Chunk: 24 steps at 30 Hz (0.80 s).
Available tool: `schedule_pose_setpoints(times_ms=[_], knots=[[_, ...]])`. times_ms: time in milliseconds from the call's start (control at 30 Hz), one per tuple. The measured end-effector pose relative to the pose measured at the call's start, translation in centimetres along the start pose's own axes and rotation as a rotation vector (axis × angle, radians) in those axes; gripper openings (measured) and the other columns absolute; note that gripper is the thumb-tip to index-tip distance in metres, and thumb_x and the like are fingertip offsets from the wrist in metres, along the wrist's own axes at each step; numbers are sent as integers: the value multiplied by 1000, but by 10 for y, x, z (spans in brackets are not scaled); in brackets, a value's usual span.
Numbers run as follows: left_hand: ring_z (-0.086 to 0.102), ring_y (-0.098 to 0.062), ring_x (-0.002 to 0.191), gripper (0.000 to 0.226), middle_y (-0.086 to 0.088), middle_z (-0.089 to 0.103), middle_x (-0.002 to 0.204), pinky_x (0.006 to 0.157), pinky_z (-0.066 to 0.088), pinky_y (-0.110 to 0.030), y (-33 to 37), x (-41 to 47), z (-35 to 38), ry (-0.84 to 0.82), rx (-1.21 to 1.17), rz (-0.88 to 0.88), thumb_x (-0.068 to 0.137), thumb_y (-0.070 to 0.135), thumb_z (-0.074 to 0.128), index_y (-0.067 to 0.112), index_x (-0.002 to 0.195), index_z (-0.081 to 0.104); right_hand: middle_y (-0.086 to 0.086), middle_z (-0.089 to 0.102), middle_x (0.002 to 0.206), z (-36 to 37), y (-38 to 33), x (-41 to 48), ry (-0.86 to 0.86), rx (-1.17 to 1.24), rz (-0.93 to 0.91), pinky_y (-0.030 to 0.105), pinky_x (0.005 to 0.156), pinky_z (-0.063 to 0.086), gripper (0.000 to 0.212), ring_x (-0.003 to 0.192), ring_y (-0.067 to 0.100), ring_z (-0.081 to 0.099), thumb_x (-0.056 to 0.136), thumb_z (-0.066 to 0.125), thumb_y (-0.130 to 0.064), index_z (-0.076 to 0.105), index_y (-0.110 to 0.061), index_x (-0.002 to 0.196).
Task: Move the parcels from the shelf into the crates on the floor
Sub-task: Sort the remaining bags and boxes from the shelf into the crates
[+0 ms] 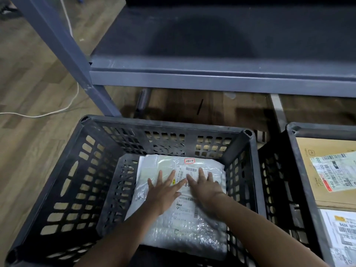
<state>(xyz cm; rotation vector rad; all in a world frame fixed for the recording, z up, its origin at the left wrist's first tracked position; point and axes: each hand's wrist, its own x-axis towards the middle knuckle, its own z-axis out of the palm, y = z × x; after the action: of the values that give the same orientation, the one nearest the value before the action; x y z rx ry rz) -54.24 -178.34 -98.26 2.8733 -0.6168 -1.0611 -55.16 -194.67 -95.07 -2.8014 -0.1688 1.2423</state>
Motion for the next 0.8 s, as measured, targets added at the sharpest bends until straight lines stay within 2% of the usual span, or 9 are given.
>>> schedule_pose_setpoints(times_ms=[100, 300, 433, 500, 600, 700, 800], knots=[[-22, -37, 141, 55, 6, -21, 156, 110, -4, -66, 8, 4, 6, 30, 5, -41, 102, 38, 27, 53, 143, -6, 18, -18, 155, 7, 5, 7, -26, 10, 34, 56, 114, 18, 72, 140, 50, -7, 100, 34, -9, -11, -40, 147], [-14, -40, 143, 56, 4, -12, 159, 108, -1, -69, 17, 12, 7, 42, 29, -77, 102, 33, 33, 50, 145, 1, 17, -10, 157, -2, 3, 19, -101, -2, 91, 54, 110, 29, 78, 142, 46, 1, 97, 45, -13, -9, -38, 148], [-7, -38, 145, 57, 5, -8, 159, 110, 5, -67, 12, 12, -2, -12, 21, -47, 99, 41, 37, 50, 145, 5, 18, -13, 156, -1, 2, 14, -81, -16, 76, 54, 108, 31, 78, 141, 48, 1, 97, 44, -9, -8, -37, 148], [-5, -37, 145, 53, 6, -5, 159, 111, 6, -66, 6, 12, -6, -26, -48, -22, 99, 45, 35, 49, 145, 10, 18, -12, 157, -2, 6, 14, -74, 4, 60, 53, 110, 30, 76, 141, 49, 2, 97, 42, -7, -5, -37, 149], [3, -35, 146, 49, 7, 5, 159, 113, 13, -62, -2, 11, -18, -19, -195, -14, 101, 36, 35, 42, 146, 20, 15, -8, 158, -12, 11, 19, -98, 47, 6, 54, 114, 23, 57, 142, 47, 7, 100, 33, -22, 8, -35, 150], [7, -30, 146, 55, 5, 7, 159, 115, 19, -54, -2, 12, -23, -5, -175, -46, 100, 27, 42, 40, 147, 18, 15, -4, 158, -14, 12, 20, -77, 46, 14, 52, 113, 28, 51, 140, 47, 14, 101, 28, -29, 13, -38, 149], [2, -29, 147, 60, 5, 2, 160, 115, 15, -57, 8, 10, -15, 21, -88, -85, 100, 21, 41, 41, 148, 12, 16, -6, 158, -5, 11, 17, -47, 29, 43, 50, 111, 32, 58, 140, 48, 12, 101, 32, -17, 10, -41, 149]])
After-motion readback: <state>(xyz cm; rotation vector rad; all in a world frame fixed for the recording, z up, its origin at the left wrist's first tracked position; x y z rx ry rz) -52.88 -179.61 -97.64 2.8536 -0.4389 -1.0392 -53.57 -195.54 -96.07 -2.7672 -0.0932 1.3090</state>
